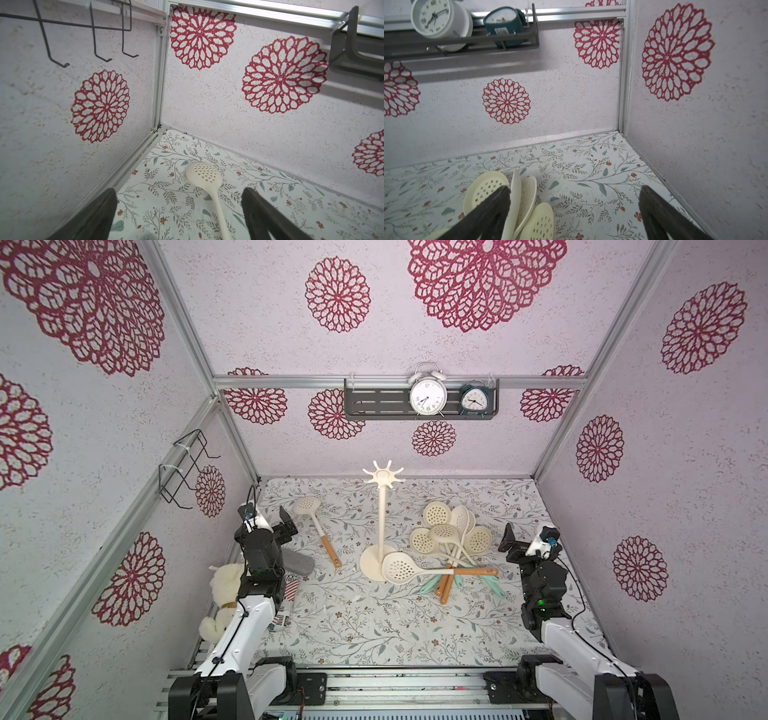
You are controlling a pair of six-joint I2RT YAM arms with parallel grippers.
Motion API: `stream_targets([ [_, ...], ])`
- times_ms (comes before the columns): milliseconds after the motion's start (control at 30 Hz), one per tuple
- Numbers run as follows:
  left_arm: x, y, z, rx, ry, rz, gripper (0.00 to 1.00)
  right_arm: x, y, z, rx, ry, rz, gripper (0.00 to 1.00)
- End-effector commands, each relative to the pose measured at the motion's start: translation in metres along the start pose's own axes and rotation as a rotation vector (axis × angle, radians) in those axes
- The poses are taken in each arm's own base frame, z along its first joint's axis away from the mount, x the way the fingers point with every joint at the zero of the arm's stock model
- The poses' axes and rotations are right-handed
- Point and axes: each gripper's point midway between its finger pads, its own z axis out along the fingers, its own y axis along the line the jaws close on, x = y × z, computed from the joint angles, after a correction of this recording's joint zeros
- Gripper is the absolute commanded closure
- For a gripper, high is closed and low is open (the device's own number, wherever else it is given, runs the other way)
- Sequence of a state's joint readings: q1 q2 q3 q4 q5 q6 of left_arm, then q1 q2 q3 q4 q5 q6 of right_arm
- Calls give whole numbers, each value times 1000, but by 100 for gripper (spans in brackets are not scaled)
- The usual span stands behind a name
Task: Hang the skimmer on the kitchen utensil rack
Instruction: Pick up the skimmer from the center of the board.
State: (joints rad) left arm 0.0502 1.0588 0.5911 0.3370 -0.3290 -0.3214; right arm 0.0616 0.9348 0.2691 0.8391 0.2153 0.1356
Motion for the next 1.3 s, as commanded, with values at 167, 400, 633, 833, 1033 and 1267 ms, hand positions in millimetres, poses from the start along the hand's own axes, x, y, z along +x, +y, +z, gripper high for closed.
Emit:
stream_targets([
  [167,44,-22,-10,74,372,-244,3,-15,-4,-9,58,138,227,1],
  [400,49,-80,-46,322,445,-197,3,18,39,-4,-121,438,220,1],
  [633,74,-125,-101,499,480,-108,3,69,56,-21,-135,784,183,1],
  [833,114,-150,-146,597,531,-76,3,99,61,-47,-93,994,126,1],
  [1033,153,-178,-167,656,596,-63,3,102,85,-43,-190,1043,198,4],
  [1267,177,-207,-148,648,590,-17,1,86,134,-35,-464,1002,288,21],
])
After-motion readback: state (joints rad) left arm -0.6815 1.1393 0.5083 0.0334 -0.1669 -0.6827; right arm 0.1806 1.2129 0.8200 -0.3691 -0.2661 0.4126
